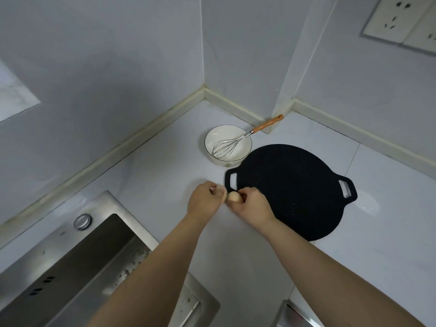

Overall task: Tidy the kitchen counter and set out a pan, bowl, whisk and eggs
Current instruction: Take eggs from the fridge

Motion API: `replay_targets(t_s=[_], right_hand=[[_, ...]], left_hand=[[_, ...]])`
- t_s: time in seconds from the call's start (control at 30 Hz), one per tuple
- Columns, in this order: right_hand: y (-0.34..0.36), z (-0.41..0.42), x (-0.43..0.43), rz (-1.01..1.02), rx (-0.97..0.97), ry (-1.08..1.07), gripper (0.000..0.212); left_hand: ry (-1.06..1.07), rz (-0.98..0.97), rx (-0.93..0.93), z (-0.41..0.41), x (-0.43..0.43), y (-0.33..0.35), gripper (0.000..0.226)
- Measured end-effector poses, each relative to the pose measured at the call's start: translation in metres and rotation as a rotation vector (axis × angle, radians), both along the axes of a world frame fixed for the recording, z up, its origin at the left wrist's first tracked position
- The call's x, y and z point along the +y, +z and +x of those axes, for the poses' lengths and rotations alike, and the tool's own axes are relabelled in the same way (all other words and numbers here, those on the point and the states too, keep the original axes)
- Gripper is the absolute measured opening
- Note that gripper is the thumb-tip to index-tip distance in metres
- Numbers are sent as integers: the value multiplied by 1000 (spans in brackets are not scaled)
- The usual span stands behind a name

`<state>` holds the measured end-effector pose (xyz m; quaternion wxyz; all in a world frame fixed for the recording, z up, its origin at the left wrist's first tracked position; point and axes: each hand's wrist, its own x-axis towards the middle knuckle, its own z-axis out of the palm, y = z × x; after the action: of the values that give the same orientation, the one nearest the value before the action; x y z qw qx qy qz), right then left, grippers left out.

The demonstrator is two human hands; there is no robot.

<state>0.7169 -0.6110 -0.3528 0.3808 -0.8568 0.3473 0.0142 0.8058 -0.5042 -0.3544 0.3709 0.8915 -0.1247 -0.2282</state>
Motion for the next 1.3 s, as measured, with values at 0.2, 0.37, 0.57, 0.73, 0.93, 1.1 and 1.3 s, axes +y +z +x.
replay_targets(t_s=[0.2,0.37,0.57,0.73,0.93,1.1,1.3], right_hand=[[3,-7,-3,10,7,5,55],[11,-12,-7,-9,16,-8,55],[29,-37,-30,-46,-34,-86,48],[55,-85,-69,-125,-97,-222,47],[100,-189,-128,-343,-118,-432,47],[136,-297,-161,-458,-89,-603,46],[181,-452,-180,-671,-34,-775,47]], left_hand=[[-24,-30,17,-3,3,0,33],[-74,-16,-95,-6,2,9,35],[-241,-13,-325,-25,-26,35,35],[-481,-90,-465,-51,-77,58,39],[-850,-192,-552,-135,-162,100,48],[-1017,-287,-577,-231,-222,130,48],[-1137,-456,-712,-379,-277,173,51]])
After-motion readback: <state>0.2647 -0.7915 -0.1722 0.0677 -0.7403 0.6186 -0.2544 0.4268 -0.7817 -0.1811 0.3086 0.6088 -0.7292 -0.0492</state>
